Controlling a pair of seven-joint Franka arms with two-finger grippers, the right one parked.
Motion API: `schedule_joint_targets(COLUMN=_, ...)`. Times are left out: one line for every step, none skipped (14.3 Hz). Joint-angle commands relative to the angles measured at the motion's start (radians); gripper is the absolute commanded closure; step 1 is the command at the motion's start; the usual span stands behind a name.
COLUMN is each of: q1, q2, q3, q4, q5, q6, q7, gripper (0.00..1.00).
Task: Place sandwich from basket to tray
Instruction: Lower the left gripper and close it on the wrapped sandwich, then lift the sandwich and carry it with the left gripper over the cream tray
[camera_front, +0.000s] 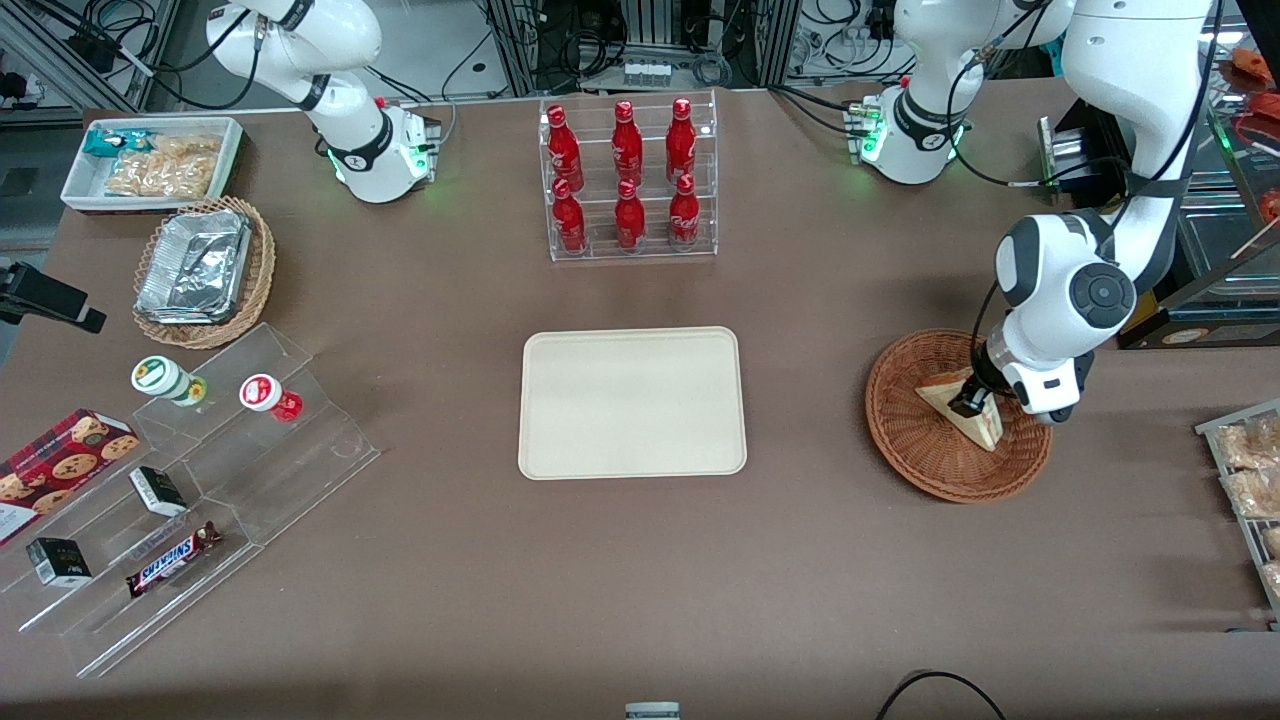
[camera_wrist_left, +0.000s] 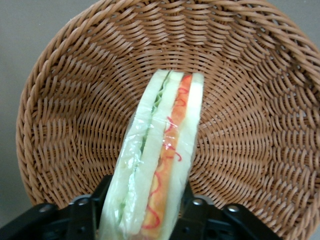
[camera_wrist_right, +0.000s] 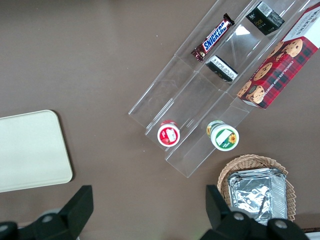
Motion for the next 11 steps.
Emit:
schedule_joint_targets(q1=-0.008, q2=-0.035, q3=-0.008, q4=0.020, q5=0.000, q6=-0.037, q7=-0.030, gripper=0.93)
schedule_joint_targets(q1=-0.018, q2=-0.043, q3=-0.010, q4=0.046, q5=0.004, q6=-0.091, q7=-0.028, gripper=0.93)
schedule_joint_targets(q1=-0.043, q2=-0.052, q3=-0.010, q4=0.092, q5=0.010, q6=-0.173, q7=-0.024, gripper=0.94)
schedule_joint_targets(q1=-0.063, q2=-0.060, q3=-0.010, q4=0.138, q5=0.009, q6=-0.251, q7=0.010, gripper=0.96)
schedule_joint_targets(q1=-0.089, q2=-0.065, q3=-0.019, q4=0.182, q5=0.007, q6=-0.325, q7=0.085, gripper=0.96)
schedule_joint_targets(q1=-0.118, q2=-0.071, q3=-0.024, q4=0.207, q5=-0.002, q6=-0.400, q7=0.183, gripper=0.96)
schedule_joint_targets(q1=-0.148, q2=-0.062, q3=-0.036, q4=0.236, q5=-0.005, q6=-0.430, q7=0.238, gripper=0.96)
schedule_joint_targets(q1=-0.190, q2=-0.040, q3=-0.053, q4=0.271, q5=-0.002, q6=-0.438, q7=0.262, gripper=0.96)
schedule_joint_targets(q1=-0.225, q2=-0.011, q3=-0.056, q4=0.302, q5=0.009, q6=-0.436, q7=0.326, gripper=0.96)
schedule_joint_targets(q1=-0.257, q2=0.013, q3=-0.056, q4=0.339, q5=0.006, q6=-0.436, q7=0.408, gripper=0.96)
schedule_joint_targets(q1=-0.296, q2=0.058, q3=-0.056, q4=0.391, q5=-0.005, q6=-0.436, q7=0.439, gripper=0.96)
